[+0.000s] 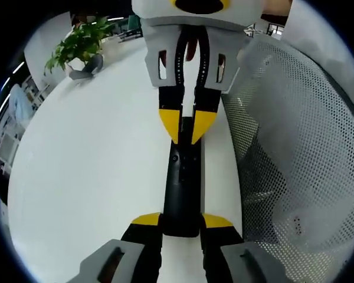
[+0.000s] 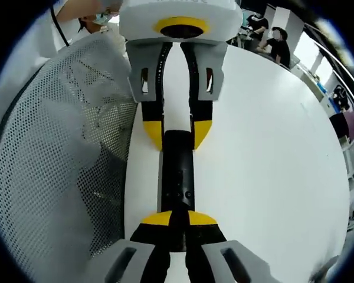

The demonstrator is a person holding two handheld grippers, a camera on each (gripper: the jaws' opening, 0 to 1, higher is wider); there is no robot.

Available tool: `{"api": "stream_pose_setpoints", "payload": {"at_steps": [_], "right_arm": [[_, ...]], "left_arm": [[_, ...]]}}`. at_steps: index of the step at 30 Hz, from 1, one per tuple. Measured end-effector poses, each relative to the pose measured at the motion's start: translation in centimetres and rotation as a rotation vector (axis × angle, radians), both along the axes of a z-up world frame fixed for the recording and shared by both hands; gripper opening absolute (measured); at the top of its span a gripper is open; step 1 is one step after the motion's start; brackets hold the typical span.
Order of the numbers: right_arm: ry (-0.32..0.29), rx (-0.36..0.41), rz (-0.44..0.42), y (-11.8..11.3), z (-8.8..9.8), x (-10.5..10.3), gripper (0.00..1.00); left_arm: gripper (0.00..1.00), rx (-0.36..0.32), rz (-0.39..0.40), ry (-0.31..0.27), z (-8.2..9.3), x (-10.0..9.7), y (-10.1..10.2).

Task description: Press the specified remote control buttons in sequence, fully releasing each button before pressing the next.

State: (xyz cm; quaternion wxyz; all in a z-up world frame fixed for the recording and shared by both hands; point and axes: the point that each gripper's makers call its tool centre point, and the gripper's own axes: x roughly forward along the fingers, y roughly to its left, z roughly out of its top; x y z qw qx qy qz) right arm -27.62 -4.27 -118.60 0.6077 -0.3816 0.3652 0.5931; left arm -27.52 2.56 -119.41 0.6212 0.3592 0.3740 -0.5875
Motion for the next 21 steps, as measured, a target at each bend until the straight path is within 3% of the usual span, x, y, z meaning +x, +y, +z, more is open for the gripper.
{"api": "stream_pose_setpoints", "payload": {"at_steps": [2, 5, 8, 21], "right_arm": [[-0.059, 0.031, 0.054, 0.12, 0.13, -0.02, 0.05], [-0.051, 0.061, 0.017, -0.1, 0.11, -0.11, 0.05], [0.013, 0.093, -0.022, -0.12, 0.18, -0.02, 0.04], [0.001, 0.051, 0.003, -0.64, -0.09, -0.2, 0.04]], "left_arm": [[0.24, 0.003, 0.0, -0.001, -0.01, -0.01, 0.0], [0.24, 0.015, 0.0, -0.002, -0.02, -0.04, -0.04], [0.24, 0.022, -0.001, -0.002, -0.04, -0.02, -0.02], [0.24, 0.019, 0.006, 0.0, -0.03, 0.02, -0.01]]}}
